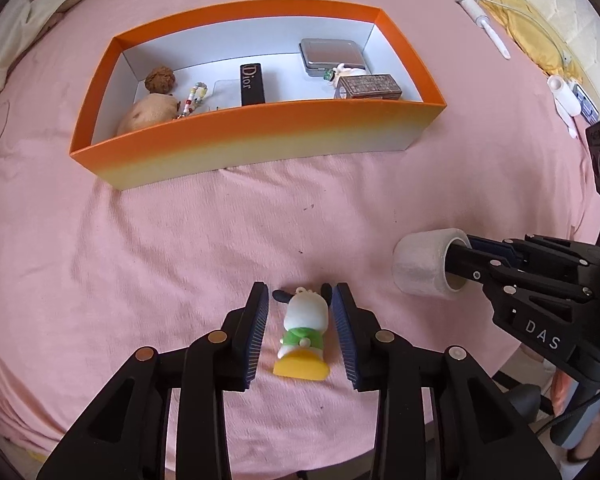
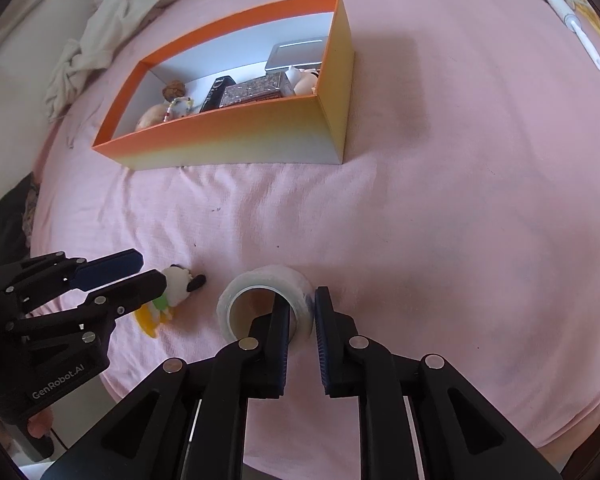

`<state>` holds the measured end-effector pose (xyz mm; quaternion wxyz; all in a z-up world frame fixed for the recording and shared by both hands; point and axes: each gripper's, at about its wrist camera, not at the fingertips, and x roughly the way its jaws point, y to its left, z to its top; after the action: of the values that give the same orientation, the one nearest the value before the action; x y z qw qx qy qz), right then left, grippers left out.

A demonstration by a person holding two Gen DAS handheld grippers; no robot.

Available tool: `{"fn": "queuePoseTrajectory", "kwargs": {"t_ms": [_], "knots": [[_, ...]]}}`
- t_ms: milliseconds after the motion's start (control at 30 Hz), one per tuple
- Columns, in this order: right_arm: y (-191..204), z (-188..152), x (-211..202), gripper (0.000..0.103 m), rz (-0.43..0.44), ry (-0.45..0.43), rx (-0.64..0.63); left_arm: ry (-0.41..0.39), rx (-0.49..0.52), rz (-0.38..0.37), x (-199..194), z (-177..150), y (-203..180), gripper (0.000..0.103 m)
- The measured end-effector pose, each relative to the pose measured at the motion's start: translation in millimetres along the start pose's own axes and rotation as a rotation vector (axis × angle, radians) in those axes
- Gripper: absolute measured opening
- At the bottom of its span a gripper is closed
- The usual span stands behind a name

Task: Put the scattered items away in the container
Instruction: 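Lift the duck and tape roll out of the box and set them on the bedspread, then grasp the black Dior lipstick with the right gripper while the left grasps the plush potato keychain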

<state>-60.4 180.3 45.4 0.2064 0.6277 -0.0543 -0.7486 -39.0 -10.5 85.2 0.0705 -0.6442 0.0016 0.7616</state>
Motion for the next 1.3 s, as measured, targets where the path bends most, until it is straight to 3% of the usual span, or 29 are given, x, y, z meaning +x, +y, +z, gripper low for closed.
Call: {"fn": "queuePoseTrajectory", "kwargs": {"t_ms": [67, 167, 200, 367, 467, 567, 733, 867, 900, 1000, 1100, 1167, 1300], "knots": [[2, 1, 1, 0.017, 0.005, -0.007, 0.002, -0.005, -0.004, 0.017, -2, -1, 1, 0.039], [4, 4, -5, 0.049, 0.025, -0.042, 0.015, -0.042, -0.001, 0.04, -11, -2, 1, 0.039], [4, 5, -8, 0.05, 0.032, -0.059, 0.014, -0.056, -0.005, 0.039, -15, -1, 2, 0.039], [10, 11, -32, 0.05, 0.032, -0.144, -0.013, -0.114, -0.058, -0.005, -41, 8, 15, 0.039], [10, 20, -42, 0.05, 0.077, -0.161, 0.01, -0.166, -0.082, -0.016, -53, 9, 22, 0.039], [11, 32, -51, 0.05, 0.133, -0.17, 0.026, -0.18, -0.128, -0.024, -53, 31, 39, 0.039], [24, 71, -59, 0.05, 0.22, -0.146, 0.048, -0.19, -0.214, -0.038, -52, 73, 70, 0.039], [44, 100, -49, 0.05, 0.314, -0.075, 0.037, -0.137, -0.22, 0.014, -33, 97, 79, 0.039], [51, 107, -43, 0.048, 0.312, -0.053, 0.028, -0.119, -0.21, 0.029, -26, 102, 80, 0.039], [73, 127, -19, 0.044, 0.194, 0.001, -0.039, -0.055, -0.194, 0.073, 0, 112, 80, 0.039], [81, 144, 13, 0.036, 0.166, 0.063, -0.041, -0.023, -0.218, 0.077, 22, 116, 88, 0.039], [81, 153, 31, 0.036, 0.154, 0.088, -0.018, 0.002, -0.237, 0.099, 37, 117, 94, 0.05], [80, 165, 63, 0.036, 0.137, 0.132, 0.007, -0.025, -0.19, 0.129, 46, 124, 87, 0.064]]}}
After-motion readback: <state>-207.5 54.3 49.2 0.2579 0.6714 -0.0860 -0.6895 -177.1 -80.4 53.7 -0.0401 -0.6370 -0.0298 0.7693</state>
